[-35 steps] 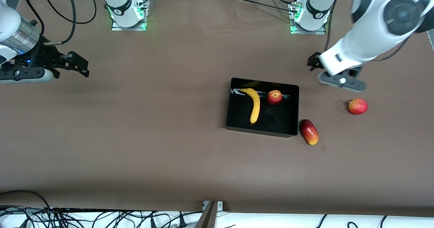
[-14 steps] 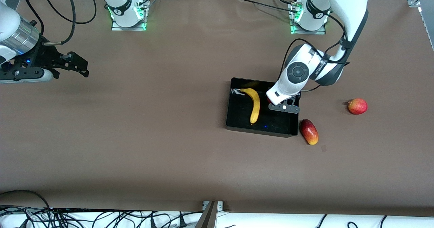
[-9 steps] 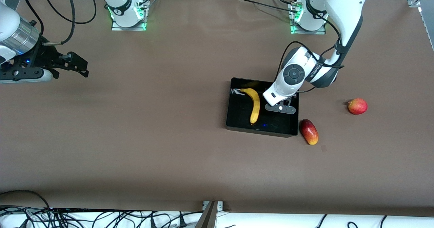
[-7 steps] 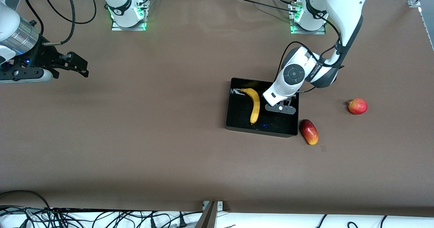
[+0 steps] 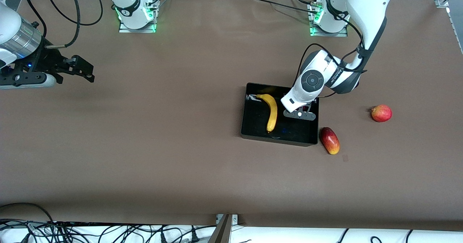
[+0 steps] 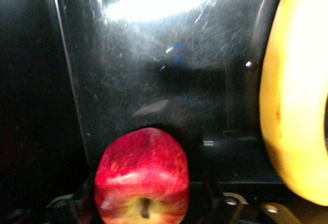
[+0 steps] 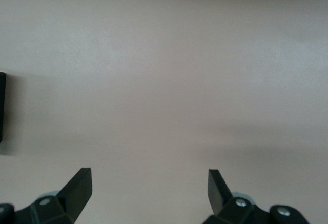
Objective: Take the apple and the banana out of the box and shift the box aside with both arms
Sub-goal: 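Close the left gripper on the red apple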
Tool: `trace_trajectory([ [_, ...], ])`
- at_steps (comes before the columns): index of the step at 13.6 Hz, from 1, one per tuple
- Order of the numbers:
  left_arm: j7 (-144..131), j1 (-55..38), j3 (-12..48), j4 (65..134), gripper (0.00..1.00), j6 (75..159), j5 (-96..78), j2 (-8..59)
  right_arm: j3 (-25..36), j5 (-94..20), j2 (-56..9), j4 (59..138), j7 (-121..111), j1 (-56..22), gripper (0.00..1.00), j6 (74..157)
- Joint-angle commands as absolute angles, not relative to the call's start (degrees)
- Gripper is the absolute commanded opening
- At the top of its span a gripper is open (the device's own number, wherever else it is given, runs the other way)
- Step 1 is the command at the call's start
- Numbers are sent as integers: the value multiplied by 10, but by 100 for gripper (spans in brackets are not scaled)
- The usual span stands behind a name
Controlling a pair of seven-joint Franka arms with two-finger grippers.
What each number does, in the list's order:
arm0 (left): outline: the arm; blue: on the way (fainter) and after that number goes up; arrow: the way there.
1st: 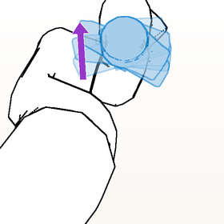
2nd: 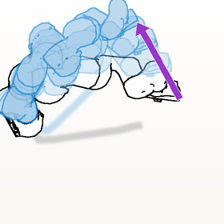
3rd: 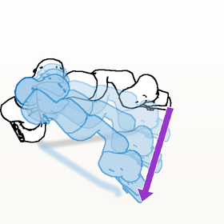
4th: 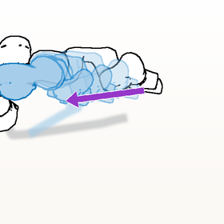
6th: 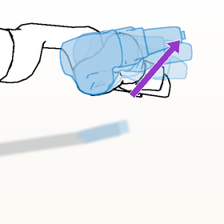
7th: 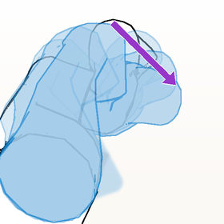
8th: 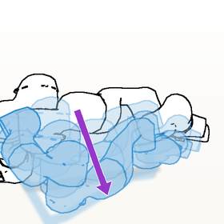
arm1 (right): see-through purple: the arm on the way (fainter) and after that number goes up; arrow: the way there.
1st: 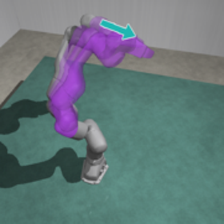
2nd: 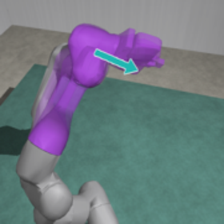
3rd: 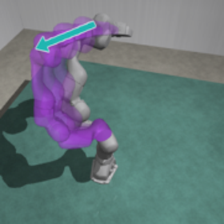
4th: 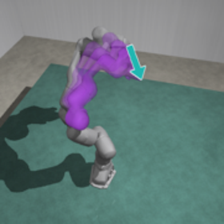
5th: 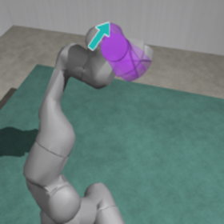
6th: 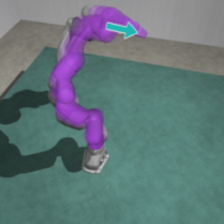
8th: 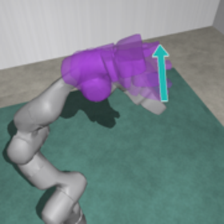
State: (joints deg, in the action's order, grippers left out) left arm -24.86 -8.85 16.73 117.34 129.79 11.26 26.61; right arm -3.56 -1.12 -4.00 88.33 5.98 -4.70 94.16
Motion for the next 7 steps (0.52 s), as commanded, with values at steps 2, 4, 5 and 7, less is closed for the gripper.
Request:
trace_trajectory([
  [2, -264, -93, 167, 1142, 10, 1232, 127, 250, -36, -4, -44, 874, 58, -46, 100, 939],
  [4, -265, -93, 175, 1106, 11, 1193, 120, 243, -36, -4, -44, 874, 59, -46, 100, 939],
  [5, -265, -93, 179, 1077, 12, 1160, 119, 240, -36, -4, -44, 874, 58, -46, 100, 939],
  [7, -262, -91, 179, 1022, 15, 1082, 119, 233, -36, -4, -44, 874, 58, -46, 100, 939],
])
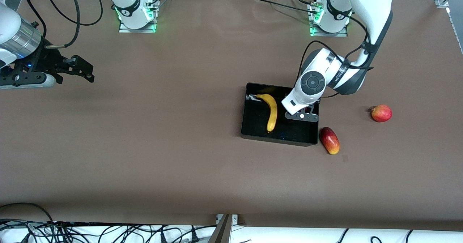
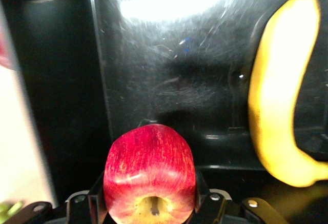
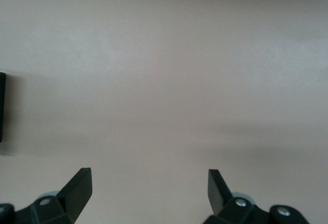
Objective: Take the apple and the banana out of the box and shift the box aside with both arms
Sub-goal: 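Lift the red apple out and set it beside the tray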
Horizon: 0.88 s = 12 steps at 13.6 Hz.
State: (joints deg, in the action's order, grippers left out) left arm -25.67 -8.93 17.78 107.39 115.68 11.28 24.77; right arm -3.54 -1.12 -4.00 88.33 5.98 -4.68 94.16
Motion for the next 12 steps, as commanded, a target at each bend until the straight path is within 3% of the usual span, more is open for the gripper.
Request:
trace_trajectory([
  [1, -255, -85, 178, 1002, 15, 1046, 119, 229, -36, -4, -44, 874, 58, -46, 100, 939],
  [3, -206, -63, 171, 992, 15, 999, 120, 216, -36, -4, -44, 874, 58, -46, 100, 939],
  [7, 23, 28, 172, 1019, 14, 983, 112, 209, -36, -4, -44, 874, 59, -46, 100, 939],
  [9, 116, 64, 172, 1049, 13, 998, 107, 213, -36, -4, -44, 874, 58, -46, 100, 939],
  [12, 141, 78, 171, 1135, 15, 1103, 107, 213, -36, -4, -44, 874, 59, -46, 100, 940],
])
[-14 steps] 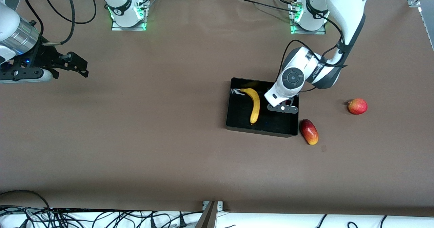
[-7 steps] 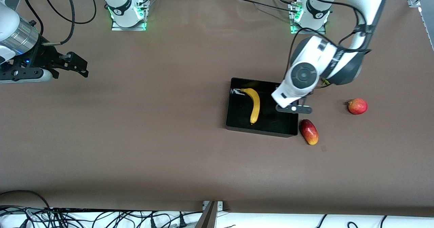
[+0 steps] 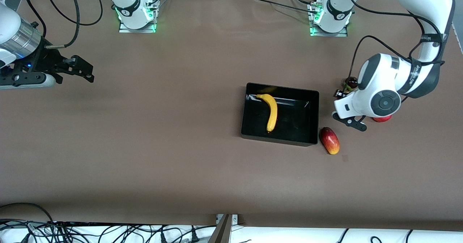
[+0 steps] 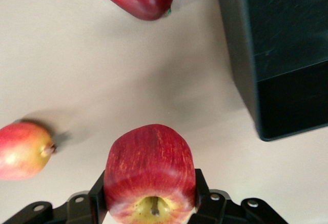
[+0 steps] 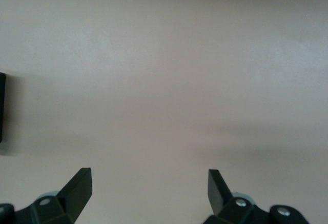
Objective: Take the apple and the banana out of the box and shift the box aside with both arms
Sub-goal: 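Lift the red apple out and set it beside the tray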
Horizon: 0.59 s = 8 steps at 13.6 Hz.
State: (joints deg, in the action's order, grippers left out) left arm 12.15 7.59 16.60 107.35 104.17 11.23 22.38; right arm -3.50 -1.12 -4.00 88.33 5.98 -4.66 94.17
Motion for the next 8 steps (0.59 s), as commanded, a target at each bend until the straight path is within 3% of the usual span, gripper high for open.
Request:
trace_trajectory([
  [1, 142, 79, 171, 1163, 15, 1140, 107, 214, -36, -4, -44, 874, 58, -46, 100, 940],
  [4, 142, 80, 171, 1201, 18, 1204, 108, 236, -36, -4, -44, 874, 58, -46, 100, 940],
  [5, 142, 80, 171, 1206, 27, 1214, 108, 240, -36, -4, -44, 874, 59, -46, 100, 940],
  [6, 141, 80, 170, 1206, 68, 1212, 108, 239, -36, -4, -44, 874, 58, -46, 100, 940],
  [7, 140, 81, 170, 1205, 100, 1208, 108, 234, -36, -4, -44, 874, 59, -46, 100, 940],
  [8, 138, 81, 170, 1201, 100, 1196, 108, 226, -36, -4, -44, 874, 58, -46, 100, 940],
])
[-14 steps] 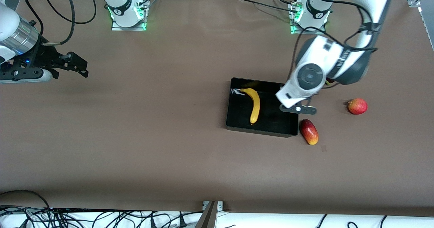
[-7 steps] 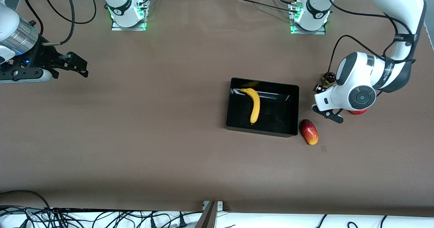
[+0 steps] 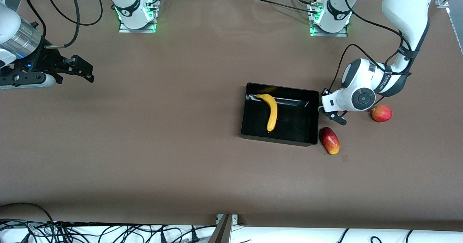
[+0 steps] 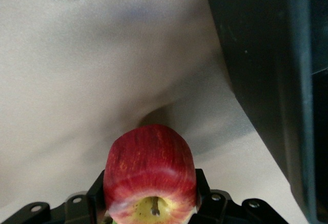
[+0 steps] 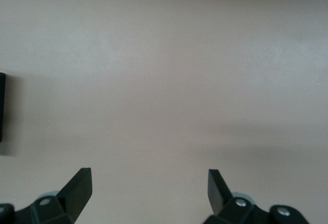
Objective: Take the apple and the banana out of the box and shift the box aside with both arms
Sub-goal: 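Lift the red apple out and set it beside the tray, then move the left gripper to the banana and grasp it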
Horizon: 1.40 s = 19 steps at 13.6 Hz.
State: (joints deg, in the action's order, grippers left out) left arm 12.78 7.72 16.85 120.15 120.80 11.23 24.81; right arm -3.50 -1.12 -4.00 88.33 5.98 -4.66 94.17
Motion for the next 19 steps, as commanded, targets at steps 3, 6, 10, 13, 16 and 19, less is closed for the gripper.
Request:
trace_trajectory([
  [3, 133, 80, 175, 1146, 100, 1110, 107, 186, -36, -4, -44, 874, 58, -46, 100, 940],
  [6, 129, 64, 182, 1039, 100, 1000, 72, 180, -36, -4, -44, 874, 58, -46, 100, 940],
  [10, 4, 12, 183, 1006, 100, 1033, -34, 192, -36, -4, -44, 874, 59, -46, 100, 940],
  [13, -143, -33, 206, 1006, 100, 1136, -30, 229, -36, -4, -44, 874, 59, -47, 100, 940],
  [16, -245, -86, 207, 1006, 100, 1224, 29, 285, -36, -4, -44, 874, 58, -47, 100, 940],
  [19, -381, -119, 207, 1007, 100, 1289, 144, 338, -36, -4, -44, 874, 59, -47, 100, 940],
])
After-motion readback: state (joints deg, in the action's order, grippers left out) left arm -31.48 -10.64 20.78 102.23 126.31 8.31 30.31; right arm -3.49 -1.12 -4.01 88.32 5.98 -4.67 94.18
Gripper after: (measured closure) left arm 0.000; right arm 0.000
